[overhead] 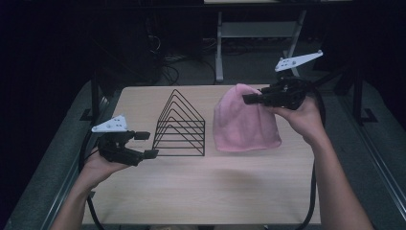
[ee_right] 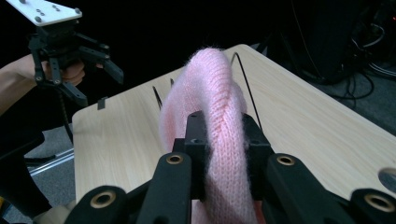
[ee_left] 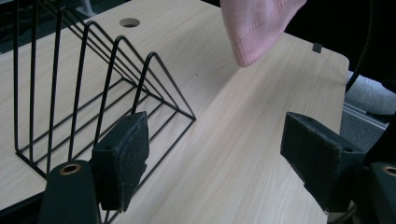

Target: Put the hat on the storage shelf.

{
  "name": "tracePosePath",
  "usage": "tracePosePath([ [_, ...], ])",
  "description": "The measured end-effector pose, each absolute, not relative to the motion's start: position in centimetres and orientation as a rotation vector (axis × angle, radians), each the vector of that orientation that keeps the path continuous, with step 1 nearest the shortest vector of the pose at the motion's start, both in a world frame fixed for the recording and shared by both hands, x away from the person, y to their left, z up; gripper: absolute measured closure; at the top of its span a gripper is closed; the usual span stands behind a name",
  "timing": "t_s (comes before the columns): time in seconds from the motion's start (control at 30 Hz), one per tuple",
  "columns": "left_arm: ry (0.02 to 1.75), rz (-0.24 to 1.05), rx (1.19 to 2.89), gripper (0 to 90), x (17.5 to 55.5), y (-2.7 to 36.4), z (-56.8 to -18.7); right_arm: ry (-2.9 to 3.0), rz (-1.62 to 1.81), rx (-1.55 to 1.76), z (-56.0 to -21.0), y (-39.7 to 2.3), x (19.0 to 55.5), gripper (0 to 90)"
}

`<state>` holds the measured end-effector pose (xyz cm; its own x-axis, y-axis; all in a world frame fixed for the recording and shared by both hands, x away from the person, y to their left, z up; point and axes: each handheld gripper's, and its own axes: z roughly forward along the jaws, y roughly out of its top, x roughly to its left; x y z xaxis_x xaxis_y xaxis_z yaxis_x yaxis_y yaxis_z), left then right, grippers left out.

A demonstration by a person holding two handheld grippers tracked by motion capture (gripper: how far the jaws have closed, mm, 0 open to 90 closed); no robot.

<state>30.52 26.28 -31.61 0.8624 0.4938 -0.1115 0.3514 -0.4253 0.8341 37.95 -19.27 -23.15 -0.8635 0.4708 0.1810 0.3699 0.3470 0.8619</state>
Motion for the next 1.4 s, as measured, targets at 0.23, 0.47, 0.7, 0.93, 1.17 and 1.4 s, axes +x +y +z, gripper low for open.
tracePosePath([
  [0.23, 0.587, 0.181, 2.068, 23.7, 31.1, 25.6, -30.7, 2.507, 1.569, 0.717, -21.7, -17.4, 37.9, 77.2],
  [0.47, 0.571, 0.165, 2.079, 24.7, 31.9, 25.1, -30.7, 2.517, 1.597, 0.656, -20.1, -15.5, 38.0, 77.2],
  [0.7, 0.555, 0.150, 2.088, 24.9, 32.5, 24.1, -30.5, 2.537, 1.633, 0.577, -19.0, -13.1, 38.2, 77.2],
  [0.93, 0.534, 0.123, 2.094, 25.2, 33.0, 23.2, -30.4, 2.555, 1.633, 0.520, -18.2, -11.1, 38.5, 77.2],
  [1.17, 0.515, 0.102, 2.097, 29.8, 33.4, 23.0, -30.0, 2.570, 1.636, 0.482, -17.9, -9.5, 38.8, 77.2],
  [1.4, 0.497, 0.058, 2.090, 35.2, 34.2, 22.7, -29.7, 2.572, 1.643, 0.458, -17.4, -8.3, 38.9, 77.2],
])
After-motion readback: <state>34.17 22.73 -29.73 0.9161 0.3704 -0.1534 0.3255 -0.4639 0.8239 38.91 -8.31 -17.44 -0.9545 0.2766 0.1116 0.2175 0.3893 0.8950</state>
